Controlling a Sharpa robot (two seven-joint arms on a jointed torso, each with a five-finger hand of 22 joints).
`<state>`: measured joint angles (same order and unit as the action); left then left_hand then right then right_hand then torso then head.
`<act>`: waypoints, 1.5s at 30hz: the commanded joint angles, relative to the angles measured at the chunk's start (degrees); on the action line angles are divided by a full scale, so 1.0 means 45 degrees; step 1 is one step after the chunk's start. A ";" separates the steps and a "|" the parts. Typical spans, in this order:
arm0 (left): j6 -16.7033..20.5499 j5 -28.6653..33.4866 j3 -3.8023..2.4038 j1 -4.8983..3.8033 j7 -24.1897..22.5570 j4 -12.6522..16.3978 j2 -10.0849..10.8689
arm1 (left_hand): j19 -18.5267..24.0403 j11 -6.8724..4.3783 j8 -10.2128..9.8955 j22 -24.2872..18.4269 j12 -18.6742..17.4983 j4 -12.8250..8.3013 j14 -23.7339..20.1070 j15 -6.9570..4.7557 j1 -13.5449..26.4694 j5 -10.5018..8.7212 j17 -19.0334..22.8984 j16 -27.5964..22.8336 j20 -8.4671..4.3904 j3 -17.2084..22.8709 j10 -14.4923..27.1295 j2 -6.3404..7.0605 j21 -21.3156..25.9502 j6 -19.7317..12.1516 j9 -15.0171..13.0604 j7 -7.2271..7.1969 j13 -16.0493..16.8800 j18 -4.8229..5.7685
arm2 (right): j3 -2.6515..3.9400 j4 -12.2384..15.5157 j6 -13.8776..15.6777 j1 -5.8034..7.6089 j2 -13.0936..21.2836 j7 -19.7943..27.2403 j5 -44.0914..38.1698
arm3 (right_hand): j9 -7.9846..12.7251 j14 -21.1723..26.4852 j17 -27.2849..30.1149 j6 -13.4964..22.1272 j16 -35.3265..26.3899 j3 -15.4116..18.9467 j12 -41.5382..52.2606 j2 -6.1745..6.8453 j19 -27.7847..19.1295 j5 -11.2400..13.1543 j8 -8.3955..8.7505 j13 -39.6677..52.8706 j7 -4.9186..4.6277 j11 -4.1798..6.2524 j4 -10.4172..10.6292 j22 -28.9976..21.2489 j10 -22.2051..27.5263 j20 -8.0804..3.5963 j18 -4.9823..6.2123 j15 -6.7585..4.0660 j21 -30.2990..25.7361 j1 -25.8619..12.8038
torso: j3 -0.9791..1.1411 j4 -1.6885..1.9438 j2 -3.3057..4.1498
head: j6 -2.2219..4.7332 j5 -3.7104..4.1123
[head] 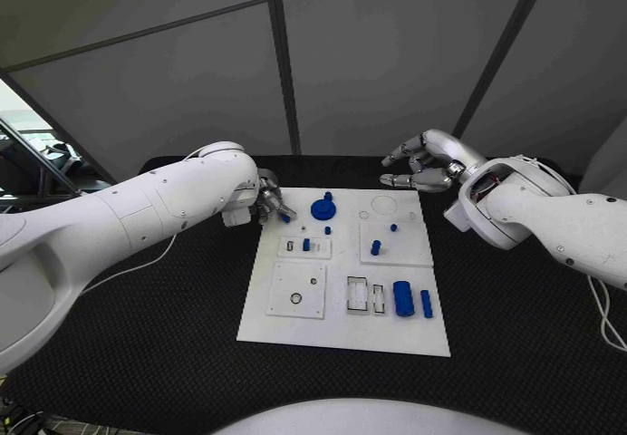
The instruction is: Assemble the parts on the task board
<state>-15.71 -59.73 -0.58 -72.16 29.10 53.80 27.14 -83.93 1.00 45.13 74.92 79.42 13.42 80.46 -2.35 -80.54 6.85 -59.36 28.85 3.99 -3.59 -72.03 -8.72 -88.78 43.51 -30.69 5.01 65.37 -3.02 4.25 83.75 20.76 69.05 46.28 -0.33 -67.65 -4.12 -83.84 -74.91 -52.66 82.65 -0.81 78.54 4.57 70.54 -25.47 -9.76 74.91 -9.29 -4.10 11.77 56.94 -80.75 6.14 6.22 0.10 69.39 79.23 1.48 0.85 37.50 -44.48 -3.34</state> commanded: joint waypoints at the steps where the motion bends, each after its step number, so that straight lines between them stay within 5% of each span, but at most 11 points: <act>1: 0.0087 0.0252 -0.0004 -0.0020 -0.0265 0.0013 0.0023 | -0.1109 -0.0108 -0.0083 0.2965 -0.0086 -0.0182 -0.0079 -0.0055 -0.0356 0.0093 -0.0040 0.0026 -0.0098 0.0398 -0.0017 -0.0118 0.0060 -0.0027 0.0020 -0.0140 -0.0027 0.0552 | 0.0010 0.0002 -0.0089 0.0028 -0.0015 0.0055 -0.0035 | 0.0020 -0.0771 -0.0725 -0.0003 -0.0036 0.0049 -0.0050 0.0001 -0.0056 -0.0046 -0.0052 0.0614 0.0070 0.0020 0.0011 -0.0001 0.0075 -0.0027 0.0099 -0.0083 -0.0068 -0.0045 | -0.0004 0.0008 -0.0007 | -0.0010 0.0005; 5: 0.0075 0.0291 -0.0004 -0.0020 -0.0293 0.0078 0.0091 | -0.1101 -0.0148 -0.0150 0.2954 -0.0150 -0.0607 -0.0102 -0.0089 -0.0960 0.0145 -0.0092 0.0011 -0.0137 0.1324 0.0017 -0.0176 0.0074 -0.0144 0.0046 -0.0171 -0.0051 0.0548 | 0.0010 -0.0004 -0.0111 0.0028 -0.0017 0.0042 -0.0035 | 0.0019 -0.0772 -0.0728 -0.0006 -0.0036 0.0040 -0.0044 -0.0015 -0.0050 -0.0066 -0.0058 0.0619 0.0071 0.0021 0.0013 0.0003 0.0069 -0.0028 0.0098 -0.0084 -0.0068 -0.0034 | -0.0001 0.0001 -0.0013 | -0.0013 0.0000; 10: 0.0262 0.0457 -0.0005 -0.0020 -0.0336 0.0368 0.0329 | -0.1084 -0.0136 -0.0079 0.2933 -0.0189 -0.0663 -0.0111 -0.0055 -0.0810 0.0125 -0.0178 -0.0005 -0.0129 0.2756 0.0000 0.0324 0.0102 -0.0199 -0.0023 -0.0123 -0.0071 0.0540 | 0.0010 -0.0015 -0.0139 0.0028 -0.0009 0.0028 -0.0035 | 0.0019 -0.0772 -0.0727 -0.0006 -0.0036 0.0040 -0.0044 -0.0015 -0.0050 -0.0066 -0.0059 0.0619 0.0071 0.0021 0.0013 0.0003 0.0069 -0.0028 0.0098 -0.0084 -0.0068 -0.0034 | -0.0007 0.0003 -0.0011 | 0.0003 0.0013; 11: 0.0363 0.0557 -0.0005 -0.0020 -0.0347 0.0517 0.0441 | -0.1083 -0.0116 0.0006 0.2934 -0.0185 -0.0583 -0.0106 -0.0015 -0.0463 0.0113 -0.0225 -0.0020 -0.0115 0.3728 -0.0033 0.0726 0.0109 -0.0218 -0.0089 -0.0143 -0.0067 0.0540 | 0.0010 -0.0019 -0.0144 0.0028 -0.0007 0.0027 -0.0035 | 0.0019 -0.0771 -0.0719 -0.0008 -0.0042 0.0035 -0.0044 -0.0024 -0.0046 -0.0084 -0.0062 0.0619 0.0072 0.0022 0.0014 0.0007 0.0069 -0.0029 0.0097 -0.0085 -0.0066 -0.0026 | -0.0006 0.0006 -0.0016 | 0.0001 0.0007; 17: 0.0990 0.0754 -0.0011 -0.0030 -0.0405 0.1586 0.1146 | -0.1077 -0.0143 0.0285 0.2928 -0.0106 -0.0730 -0.0007 -0.0057 0.0490 0.0084 -0.0392 0.0106 -0.0153 0.6221 -0.0229 0.1806 0.0134 -0.0211 -0.0288 -0.0138 0.0052 0.0533 | 0.0009 -0.0029 -0.0161 0.0028 0.0008 0.0020 -0.0035 | 0.0019 -0.0771 -0.0719 -0.0008 -0.0042 0.0035 -0.0044 -0.0024 -0.0046 -0.0084 -0.0062 0.0619 0.0072 0.0022 0.0014 0.0007 0.0069 -0.0029 0.0097 -0.0085 -0.0066 -0.0026 | -0.0001 0.0016 -0.0024 | 0.0013 -0.0026; 18: 0.1108 0.0776 -0.0012 -0.0032 -0.0408 0.1828 0.1292 | -0.1082 -0.0175 0.0358 0.2935 -0.0091 -0.0814 0.0035 -0.0068 0.0922 0.0044 -0.0436 0.0135 -0.0174 0.6926 -0.0292 0.2160 0.0134 -0.0234 -0.0345 -0.0111 0.0072 0.0535 | 0.0009 -0.0032 -0.0165 0.0028 0.0011 0.0018 -0.0035 | 0.0019 -0.0771 -0.0719 -0.0008 -0.0042 0.0035 -0.0044 -0.0024 -0.0046 -0.0084 -0.0062 0.0619 0.0072 0.0022 0.0014 0.0007 0.0069 -0.0029 0.0097 -0.0085 -0.0066 -0.0026 | -0.0003 0.0015 -0.0028 | 0.0007 -0.0028; 26: 0.2131 0.0867 -0.0004 -0.0012 -0.0409 0.3780 0.2463 | -0.1112 -0.0179 0.0581 0.2982 0.0021 -0.1140 0.0139 -0.0115 0.1497 0.0045 -0.0567 0.0309 -0.0198 0.8042 -0.0507 0.2481 0.0099 -0.0167 -0.0484 -0.0195 0.0280 0.0548 | 0.0008 -0.0059 -0.0192 0.0028 0.0032 0.0011 -0.0035 | 0.0019 -0.0771 -0.0719 -0.0008 -0.0042 0.0035 -0.0044 -0.0024 -0.0046 -0.0084 -0.0062 0.0619 0.0072 0.0022 0.0014 0.0007 0.0069 -0.0029 0.0097 -0.0085 -0.0066 -0.0026 | -0.0009 0.0035 -0.0036 | 0.0032 -0.0070; 32: 0.2896 0.0881 0.0010 0.0127 -0.0443 0.5041 0.3234 | -0.1185 -0.0201 0.0707 0.3094 0.0474 -0.1284 0.0241 -0.0137 0.1884 0.0025 -0.0685 0.0505 -0.0223 0.8573 -0.1118 0.2642 -0.0009 -0.0146 -0.0561 -0.0216 0.1141 0.0584 | 0.0006 -0.0091 -0.0221 0.0028 0.0027 0.0010 -0.0035 | 0.0019 -0.0771 -0.0719 -0.0008 -0.0042 0.0035 -0.0044 -0.0024 -0.0046 -0.0084 -0.0062 0.0619 0.0072 0.0022 0.0014 0.0007 0.0069 -0.0029 0.0097 -0.0085 -0.0066 -0.0026 | -0.0005 0.0028 -0.0031 | 0.0041 -0.0123; 45: 0.4360 0.0784 0.0036 0.0667 -0.0252 0.6195 0.3774 | -0.1219 -0.0214 0.0744 0.3146 0.0542 -0.1327 0.0329 -0.0153 0.2023 0.0017 -0.0785 0.0706 -0.0236 0.8723 -0.1186 0.2697 -0.0061 -0.0135 -0.0581 -0.0229 0.1238 0.0601 | 0.0004 -0.0141 -0.0255 0.0026 0.0012 0.0017 -0.0035 | 0.0019 -0.0771 -0.0719 -0.0008 -0.0042 0.0035 -0.0044 -0.0024 -0.0046 -0.0084 -0.0062 0.0619 0.0072 0.0022 0.0014 0.0007 0.0069 -0.0029 0.0097 -0.0085 -0.0066 -0.0026 | -0.0012 0.0003 -0.0021 | 0.0030 -0.0188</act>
<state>0.35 -56.09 -0.37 -69.17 27.96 81.36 44.07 -84.13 0.11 48.25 74.92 81.82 11.13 81.41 -3.08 -72.06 7.06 -62.84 31.74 3.38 31.55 -77.12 3.33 -88.78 42.90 -33.22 4.18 70.95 -3.09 4.23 83.09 19.96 69.05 46.37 -0.49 -67.66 -4.13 -83.84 -74.90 -52.66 82.65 -0.81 78.54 4.57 70.54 -25.47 -9.76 74.91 -9.29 -4.10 11.77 56.95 -80.75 6.14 6.22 0.10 69.39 79.23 1.43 0.90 37.38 -44.31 -4.20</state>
